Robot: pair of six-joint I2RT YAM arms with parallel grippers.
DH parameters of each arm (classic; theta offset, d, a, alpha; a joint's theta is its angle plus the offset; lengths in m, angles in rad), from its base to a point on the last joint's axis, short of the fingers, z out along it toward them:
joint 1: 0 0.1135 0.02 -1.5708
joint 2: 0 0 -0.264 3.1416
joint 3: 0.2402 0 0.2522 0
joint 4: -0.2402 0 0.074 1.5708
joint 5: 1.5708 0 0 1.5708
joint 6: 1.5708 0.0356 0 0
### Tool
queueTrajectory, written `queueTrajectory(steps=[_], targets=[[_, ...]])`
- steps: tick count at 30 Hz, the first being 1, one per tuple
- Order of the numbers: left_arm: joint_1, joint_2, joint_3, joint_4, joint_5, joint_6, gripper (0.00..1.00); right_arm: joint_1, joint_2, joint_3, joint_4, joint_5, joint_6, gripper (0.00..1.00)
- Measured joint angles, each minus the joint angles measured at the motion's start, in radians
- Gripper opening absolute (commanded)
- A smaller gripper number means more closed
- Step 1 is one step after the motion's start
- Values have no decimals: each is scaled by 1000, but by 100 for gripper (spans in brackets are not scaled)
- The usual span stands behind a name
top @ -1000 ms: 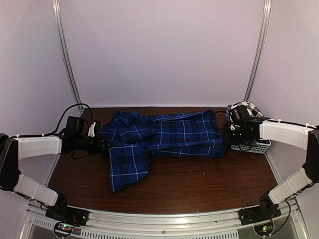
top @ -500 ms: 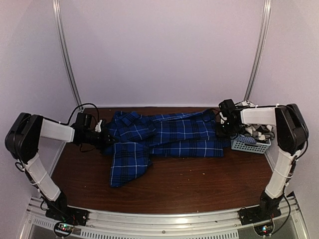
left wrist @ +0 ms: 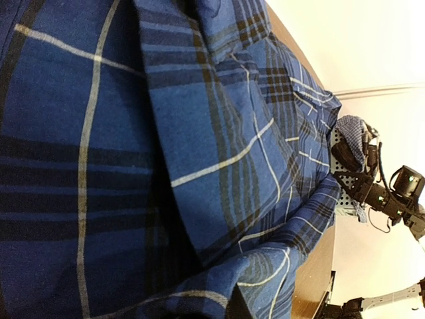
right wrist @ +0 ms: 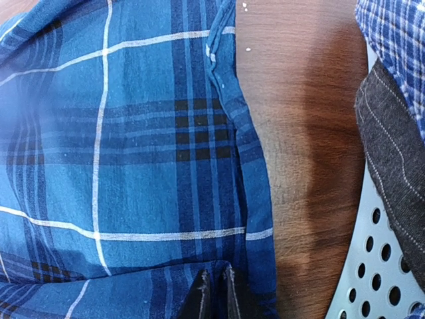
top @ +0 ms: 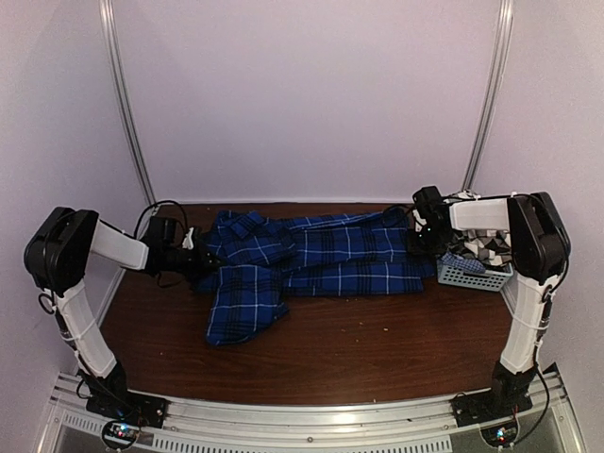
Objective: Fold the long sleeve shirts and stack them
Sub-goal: Fold the flattened shirt at the center of the board.
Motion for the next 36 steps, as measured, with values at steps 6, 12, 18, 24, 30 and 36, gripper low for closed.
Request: queueTrajectory(steps=[6,12,18,24,30,36], targets=[[0,10,19,43,6,-43,3,-3,0,6,-3,0,-7,11],[0,27,54,58,5,-56,11,-9,0,8,-4,0,-11,24],[1,44,54,58,-15,-54,14,-10,-1,13,-5,0,-16,36],[1,48,50,61,-58,-47,17,-6,-89,-39,25,-27,-18,38],[1,55,7,75,-99,-48,23,43,-256,-180,124,-101,-11,37],[2,61,-15,93,-117,-44,42,142,-249,-254,220,-208,-2,36]])
